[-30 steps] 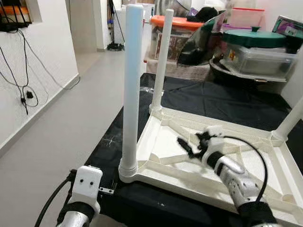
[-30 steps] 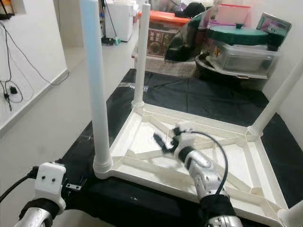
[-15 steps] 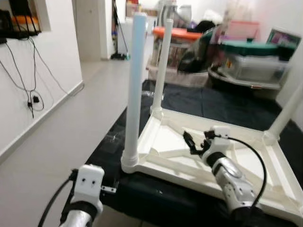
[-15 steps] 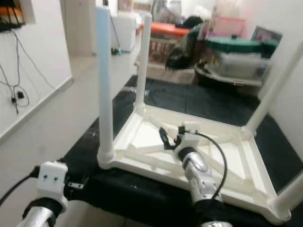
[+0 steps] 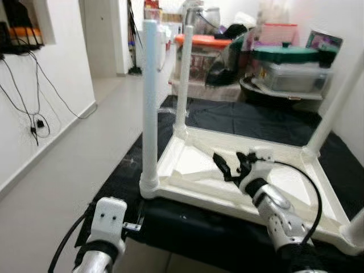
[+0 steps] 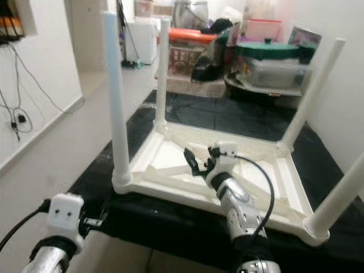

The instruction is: Building children table

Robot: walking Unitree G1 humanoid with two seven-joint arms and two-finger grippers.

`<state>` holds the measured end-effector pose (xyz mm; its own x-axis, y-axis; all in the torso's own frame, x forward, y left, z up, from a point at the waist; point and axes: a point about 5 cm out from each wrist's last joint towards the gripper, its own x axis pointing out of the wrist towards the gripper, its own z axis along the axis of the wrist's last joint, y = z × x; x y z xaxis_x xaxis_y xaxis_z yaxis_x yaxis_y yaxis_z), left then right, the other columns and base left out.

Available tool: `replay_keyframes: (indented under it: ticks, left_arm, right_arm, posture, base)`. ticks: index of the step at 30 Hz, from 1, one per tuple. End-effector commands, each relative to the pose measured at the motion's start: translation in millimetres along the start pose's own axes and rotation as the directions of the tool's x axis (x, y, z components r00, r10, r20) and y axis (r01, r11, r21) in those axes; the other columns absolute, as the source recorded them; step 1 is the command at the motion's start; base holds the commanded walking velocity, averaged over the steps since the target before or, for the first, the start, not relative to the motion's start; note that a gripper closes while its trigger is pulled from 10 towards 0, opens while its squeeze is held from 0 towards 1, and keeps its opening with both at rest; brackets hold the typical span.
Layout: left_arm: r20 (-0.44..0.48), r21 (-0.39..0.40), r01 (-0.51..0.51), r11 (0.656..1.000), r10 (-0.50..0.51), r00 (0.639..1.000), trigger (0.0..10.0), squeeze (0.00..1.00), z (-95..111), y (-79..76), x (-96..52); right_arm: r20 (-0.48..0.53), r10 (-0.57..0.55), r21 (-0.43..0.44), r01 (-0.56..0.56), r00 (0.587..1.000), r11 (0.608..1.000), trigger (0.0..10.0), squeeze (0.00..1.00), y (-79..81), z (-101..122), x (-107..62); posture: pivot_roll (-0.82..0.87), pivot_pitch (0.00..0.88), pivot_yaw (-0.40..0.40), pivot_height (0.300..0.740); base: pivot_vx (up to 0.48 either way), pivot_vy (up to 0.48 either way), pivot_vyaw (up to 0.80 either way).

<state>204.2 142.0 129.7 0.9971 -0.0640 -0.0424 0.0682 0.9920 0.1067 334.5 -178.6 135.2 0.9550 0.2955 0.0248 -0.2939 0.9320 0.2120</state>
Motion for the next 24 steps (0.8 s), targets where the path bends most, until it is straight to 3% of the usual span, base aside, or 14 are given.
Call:
replay_keyframes:
  ticks: [1, 3, 10, 18, 24]
  left_arm:
    - [-0.012, 0.004, -0.009, 1.000, 0.009, 1.000, 10.0, 0.00, -3.1, 0.7, -0.6]
    - [-0.011, 0.004, -0.010, 1.000, 0.010, 1.000, 10.0, 0.00, -3.1, 0.6, -0.6]
    - [-0.011, 0.006, -0.014, 1.000, 0.014, 1.000, 10.0, 0.00, -3.0, 1.0, -0.8]
    - [-0.013, 0.006, -0.013, 1.000, 0.013, 1.000, 10.0, 0.00, -3.0, 0.2, -1.4]
    - [-0.014, 0.005, -0.013, 1.000, 0.013, 1.000, 10.0, 0.00, -3.3, -0.2, -1.3]
  right_arm:
    - [0.004, -0.007, -0.009, 0.007, 1.000, 1.000, 10.0, 0.00, 3.5, -1.0, 2.1]
    - [0.007, -0.015, -0.028, 0.015, 1.000, 1.000, 10.0, 0.00, 4.5, -2.0, 2.1]
    - [0.009, -0.056, -0.042, 0.057, 0.998, 0.998, 10.0, 0.00, 12.0, -8.4, 4.0]
    - [0.027, -0.096, -0.008, 0.096, 0.995, 0.995, 10.0, 0.00, 11.0, -3.8, 8.0]
    - [0.046, -0.087, -0.059, 0.090, 0.995, 0.994, 10.0, 0.00, 11.2, -0.5, 8.2]
  posture:
    - [0.18, 0.000, -0.101, 0.740]
    - [0.18, 0.000, -0.104, 0.740]
    - [0.19, 0.000, -0.105, 0.740]
    - [0.18, 0.000, -0.107, 0.740]
    - [0.18, 0.000, -0.106, 0.740]
  base:
    - [0.000, 0.000, 0.00]
    - [0.000, 0.000, 0.00]
    - [0.000, 0.000, 0.75]
    - [0.000, 0.000, 0.00]
    - [0.000, 0.000, 0.31]
